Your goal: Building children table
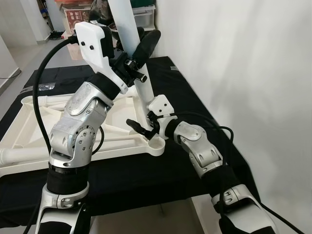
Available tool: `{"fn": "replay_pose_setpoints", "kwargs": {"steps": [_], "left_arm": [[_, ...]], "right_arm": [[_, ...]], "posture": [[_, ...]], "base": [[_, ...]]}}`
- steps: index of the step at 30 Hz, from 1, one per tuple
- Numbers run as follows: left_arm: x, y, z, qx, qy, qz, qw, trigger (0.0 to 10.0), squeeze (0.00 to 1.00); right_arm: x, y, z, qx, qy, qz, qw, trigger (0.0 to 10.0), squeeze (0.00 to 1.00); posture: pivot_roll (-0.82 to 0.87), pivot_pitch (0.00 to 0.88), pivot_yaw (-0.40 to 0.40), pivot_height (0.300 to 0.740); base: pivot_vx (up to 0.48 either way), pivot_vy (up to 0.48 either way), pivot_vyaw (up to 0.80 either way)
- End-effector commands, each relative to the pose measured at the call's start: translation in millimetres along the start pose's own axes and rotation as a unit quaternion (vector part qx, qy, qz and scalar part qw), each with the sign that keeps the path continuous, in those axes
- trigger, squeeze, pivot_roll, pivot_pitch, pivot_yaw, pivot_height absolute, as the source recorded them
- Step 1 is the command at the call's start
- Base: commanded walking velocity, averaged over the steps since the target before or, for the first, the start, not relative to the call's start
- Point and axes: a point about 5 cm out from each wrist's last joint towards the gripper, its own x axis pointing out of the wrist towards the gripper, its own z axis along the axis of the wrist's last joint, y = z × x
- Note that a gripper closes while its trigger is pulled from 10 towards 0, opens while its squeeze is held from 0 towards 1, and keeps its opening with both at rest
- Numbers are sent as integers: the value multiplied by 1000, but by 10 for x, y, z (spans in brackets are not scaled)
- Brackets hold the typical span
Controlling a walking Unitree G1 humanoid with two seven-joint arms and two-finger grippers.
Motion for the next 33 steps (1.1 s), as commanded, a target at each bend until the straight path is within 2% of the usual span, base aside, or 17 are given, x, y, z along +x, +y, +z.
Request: {"fn": "replay_pose_setpoints", "kwargs": {"steps": [1,5,6,23,24,25,30,33], "left_arm": [[69,-113,91,-11,-29,-31,999,0,0],[74,-122,88,-13,-29,-33,999,0,0],[83,-139,79,-18,-30,-35,999,0,0],[97,-200,34,-41,-32,-43,998,196,0],[90,-196,35,-44,-33,-42,998,7216,243],[76,-178,44,-52,-37,-39,997,10000,1000],[34,-102,80,-65,-44,-25,997,10000,1000],[-97,200,207,-49,-51,31,997,10000,1000]], "right_arm": [[28,47,-55,13,8,0,1000,10000,0],[37,45,-50,14,5,-1,1000,10000,0],[50,25,-39,16,0,-9,1000,0,0],[49,-53,-46,7,-7,-33,999,0,0],[45,-60,-46,6,-7,-35,999,0,0],[38,-76,-46,8,-8,-39,999,0,0],[17,-129,-43,14,-13,-54,998,0,0],[-62,-248,-49,36,-26,-76,996,0,0]], "posture": [[-96,0,21,740],[-96,0,21,740],[-98,0,22,740],[-102,0,23,740],[-102,0,23,740],[-102,0,23,740],[-104,0,24,740],[-105,0,26,740]], "base": [[0,0,0],[0,0,0],[0,0,0],[0,0,0],[0,0,0],[0,0,0],[0,0,0],[0,0,0]]}}
